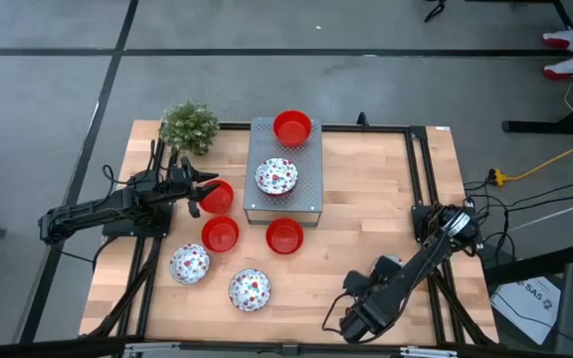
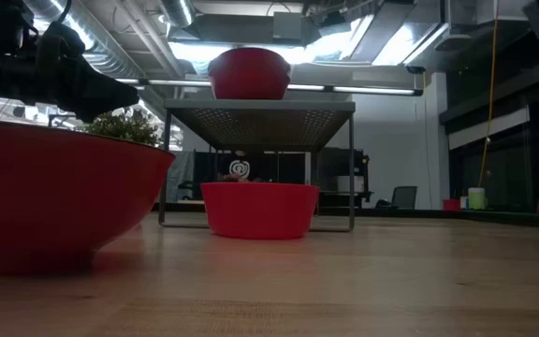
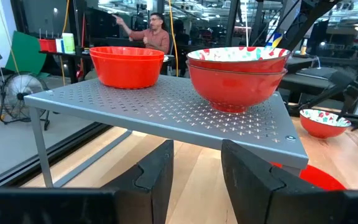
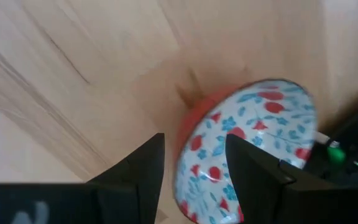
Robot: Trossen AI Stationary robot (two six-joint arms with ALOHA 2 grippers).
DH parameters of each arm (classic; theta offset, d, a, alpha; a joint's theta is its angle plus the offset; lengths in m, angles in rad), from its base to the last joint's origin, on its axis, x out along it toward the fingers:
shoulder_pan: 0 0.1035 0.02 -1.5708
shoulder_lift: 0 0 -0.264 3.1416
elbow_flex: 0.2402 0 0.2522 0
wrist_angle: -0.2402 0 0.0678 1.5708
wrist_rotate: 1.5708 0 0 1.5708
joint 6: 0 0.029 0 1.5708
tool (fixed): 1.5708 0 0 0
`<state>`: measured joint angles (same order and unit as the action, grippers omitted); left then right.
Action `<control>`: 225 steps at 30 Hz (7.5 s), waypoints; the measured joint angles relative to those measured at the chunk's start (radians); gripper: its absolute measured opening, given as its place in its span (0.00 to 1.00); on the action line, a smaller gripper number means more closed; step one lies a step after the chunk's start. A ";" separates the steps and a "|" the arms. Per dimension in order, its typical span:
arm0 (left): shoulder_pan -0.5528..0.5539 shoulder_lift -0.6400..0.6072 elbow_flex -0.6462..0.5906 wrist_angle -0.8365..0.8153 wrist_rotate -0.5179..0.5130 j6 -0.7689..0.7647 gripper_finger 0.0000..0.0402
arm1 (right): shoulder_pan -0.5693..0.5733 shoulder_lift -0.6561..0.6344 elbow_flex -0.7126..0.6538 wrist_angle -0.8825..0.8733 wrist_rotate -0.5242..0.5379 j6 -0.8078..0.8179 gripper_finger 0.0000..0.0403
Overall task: Pick & Place Mini bowls
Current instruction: Stack the white patterned bowl on the white patterned bowl on the shelf, then stack the red bowl on the red bowl on the shelf
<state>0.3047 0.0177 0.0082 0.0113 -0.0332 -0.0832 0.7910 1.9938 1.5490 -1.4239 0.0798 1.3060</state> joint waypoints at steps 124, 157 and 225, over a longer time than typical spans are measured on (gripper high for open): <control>0.000 0.000 0.000 0.000 0.000 0.000 0.32 | -0.600 -0.330 0.324 0.343 0.567 -1.453 0.03; 0.000 0.002 0.000 0.008 -0.001 0.000 0.32 | -0.723 -0.214 0.323 0.454 0.232 -1.814 0.09; 0.000 0.002 0.000 0.007 0.000 0.000 0.32 | -0.725 -0.213 0.371 0.468 0.241 -1.706 0.40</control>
<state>0.3046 0.0196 0.0082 0.0185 -0.0334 -0.0830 0.0658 1.7812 1.9197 -0.9556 0.3204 -0.4000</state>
